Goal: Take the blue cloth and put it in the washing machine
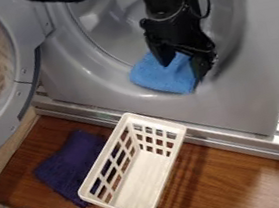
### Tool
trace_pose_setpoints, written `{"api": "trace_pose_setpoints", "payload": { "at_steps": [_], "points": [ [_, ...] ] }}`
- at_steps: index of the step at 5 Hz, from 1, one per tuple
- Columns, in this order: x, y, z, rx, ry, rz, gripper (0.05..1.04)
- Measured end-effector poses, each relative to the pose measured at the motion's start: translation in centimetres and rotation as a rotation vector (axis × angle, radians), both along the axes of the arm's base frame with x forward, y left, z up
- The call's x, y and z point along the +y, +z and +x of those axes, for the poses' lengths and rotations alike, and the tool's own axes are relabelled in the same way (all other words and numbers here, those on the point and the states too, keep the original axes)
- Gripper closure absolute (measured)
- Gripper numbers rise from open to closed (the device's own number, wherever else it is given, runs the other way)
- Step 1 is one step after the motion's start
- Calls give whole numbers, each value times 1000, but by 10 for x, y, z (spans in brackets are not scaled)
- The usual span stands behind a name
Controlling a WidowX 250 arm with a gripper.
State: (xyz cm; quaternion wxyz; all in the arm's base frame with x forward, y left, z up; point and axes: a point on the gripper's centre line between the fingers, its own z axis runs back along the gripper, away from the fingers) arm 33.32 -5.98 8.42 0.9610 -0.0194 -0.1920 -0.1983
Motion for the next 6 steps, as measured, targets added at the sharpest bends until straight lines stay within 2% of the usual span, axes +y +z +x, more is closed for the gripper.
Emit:
{"api": "trace_pose_setpoints", "payload": {
  "at_steps": [1, 2, 3, 6],
  "points": [
    [-10, -2, -30, 38, -41, 13, 85],
    [-11, -18, -54, 96, -76, 19, 85],
    [-15, -18, -69, 106, -125, 31, 85],
    [-15, -18, -69, 107, -128, 31, 85]
  ]
}}
